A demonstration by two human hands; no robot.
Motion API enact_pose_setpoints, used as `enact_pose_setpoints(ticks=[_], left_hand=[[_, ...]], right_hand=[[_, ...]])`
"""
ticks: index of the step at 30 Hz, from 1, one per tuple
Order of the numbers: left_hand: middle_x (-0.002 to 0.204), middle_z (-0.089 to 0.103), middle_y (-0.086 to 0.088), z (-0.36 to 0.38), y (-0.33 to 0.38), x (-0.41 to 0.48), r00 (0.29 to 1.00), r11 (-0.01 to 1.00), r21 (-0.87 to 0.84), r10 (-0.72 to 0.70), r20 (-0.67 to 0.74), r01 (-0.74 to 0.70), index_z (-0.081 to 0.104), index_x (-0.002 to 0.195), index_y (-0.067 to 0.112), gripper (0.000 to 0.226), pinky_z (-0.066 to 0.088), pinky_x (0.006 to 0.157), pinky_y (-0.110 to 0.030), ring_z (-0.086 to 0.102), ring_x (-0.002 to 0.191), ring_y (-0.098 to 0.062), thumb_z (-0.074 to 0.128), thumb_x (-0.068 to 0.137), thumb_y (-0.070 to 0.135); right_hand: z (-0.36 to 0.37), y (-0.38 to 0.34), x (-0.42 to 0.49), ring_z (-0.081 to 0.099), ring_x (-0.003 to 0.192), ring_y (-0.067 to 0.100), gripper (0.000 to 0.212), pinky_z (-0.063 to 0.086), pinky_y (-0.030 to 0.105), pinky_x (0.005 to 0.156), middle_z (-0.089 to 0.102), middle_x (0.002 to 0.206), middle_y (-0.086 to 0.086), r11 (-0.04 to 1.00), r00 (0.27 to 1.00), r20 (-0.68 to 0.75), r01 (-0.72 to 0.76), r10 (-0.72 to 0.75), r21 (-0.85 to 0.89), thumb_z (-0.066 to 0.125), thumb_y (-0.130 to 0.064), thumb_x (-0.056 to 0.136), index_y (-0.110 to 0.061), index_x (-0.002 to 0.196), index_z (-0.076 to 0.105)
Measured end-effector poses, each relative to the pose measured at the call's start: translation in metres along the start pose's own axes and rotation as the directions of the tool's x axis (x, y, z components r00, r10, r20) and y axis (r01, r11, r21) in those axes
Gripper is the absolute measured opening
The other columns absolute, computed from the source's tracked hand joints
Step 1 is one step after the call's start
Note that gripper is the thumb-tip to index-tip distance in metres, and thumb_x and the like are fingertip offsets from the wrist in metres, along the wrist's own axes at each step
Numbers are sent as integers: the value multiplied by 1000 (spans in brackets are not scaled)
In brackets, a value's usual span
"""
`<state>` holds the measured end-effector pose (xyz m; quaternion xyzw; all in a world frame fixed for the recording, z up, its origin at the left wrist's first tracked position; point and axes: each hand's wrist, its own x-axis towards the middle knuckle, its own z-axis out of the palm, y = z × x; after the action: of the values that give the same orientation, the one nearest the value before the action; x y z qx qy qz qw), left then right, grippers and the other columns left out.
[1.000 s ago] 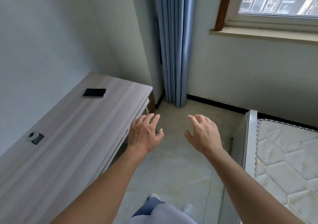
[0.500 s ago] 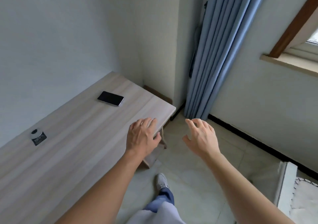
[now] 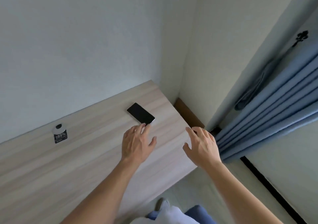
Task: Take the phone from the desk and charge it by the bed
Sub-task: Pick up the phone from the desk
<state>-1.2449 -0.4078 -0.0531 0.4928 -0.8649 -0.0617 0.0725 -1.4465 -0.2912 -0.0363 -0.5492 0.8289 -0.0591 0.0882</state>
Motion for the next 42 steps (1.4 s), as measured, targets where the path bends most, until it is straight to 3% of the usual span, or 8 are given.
enact_pose_setpoints(ticks=[5,9,20,24,29,34,39,42], left_hand=[[121,68,-2,4,-30,17,989,989,18,-149,-25,149,62,125,20,48,51,90,-42,63,111,-26,60,88,50],[128,66,-4,10,-55,19,947,947,25,-321,-27,321,59,132,20,53,51,94,-42,61,117,-27,57,91,53],[144,55,1,56,-51,75,793,808,17,-581,185,588,51,141,23,60,49,95,-39,55,125,-25,50,93,60],[143,49,-1,88,-43,114,683,686,-83,-690,239,722,49,141,20,65,46,95,-38,46,127,-25,53,91,62],[135,41,-11,118,-31,161,460,402,-245,-849,262,882,41,142,10,81,46,93,-39,42,126,-29,64,84,62],[121,44,-10,140,-27,193,361,292,-288,-904,229,912,48,125,10,79,49,84,-38,47,113,-29,70,73,66],[120,46,-12,147,-26,213,306,259,-235,-933,189,937,43,128,5,90,49,79,-39,49,110,-31,76,69,65],[123,44,-14,146,-23,222,258,188,-283,-937,234,941,38,132,5,91,49,79,-41,45,114,-33,82,70,56]], right_hand=[[12,-12,67,41,137,25,56,35,43,113,45,149,4,996,993,87,70,-74,58,49,-44,91,-25,144,40],[23,-23,119,39,137,25,56,38,44,111,43,150,5,982,966,182,173,-184,74,49,-42,92,-24,144,39],[77,-24,228,34,142,24,57,42,41,110,33,157,4,937,873,340,325,-349,126,50,-40,94,-24,147,35],[110,-18,253,18,151,25,60,29,43,118,22,163,4,905,828,373,413,-418,96,48,-40,96,-26,151,28],[140,-12,271,0,154,27,68,7,40,121,0,167,5,860,796,352,507,-492,56,42,-42,99,-25,156,10],[163,0,279,13,152,33,66,14,45,122,15,165,13,819,780,295,574,-553,16,36,-46,100,-17,156,17],[175,8,279,5,153,32,67,13,46,124,7,166,11,800,765,294,600,-573,-2,27,-50,101,-19,157,10],[176,8,280,4,153,32,67,10,46,124,6,166,10,798,764,292,602,-575,-4,26,-51,101,-19,157,9]])
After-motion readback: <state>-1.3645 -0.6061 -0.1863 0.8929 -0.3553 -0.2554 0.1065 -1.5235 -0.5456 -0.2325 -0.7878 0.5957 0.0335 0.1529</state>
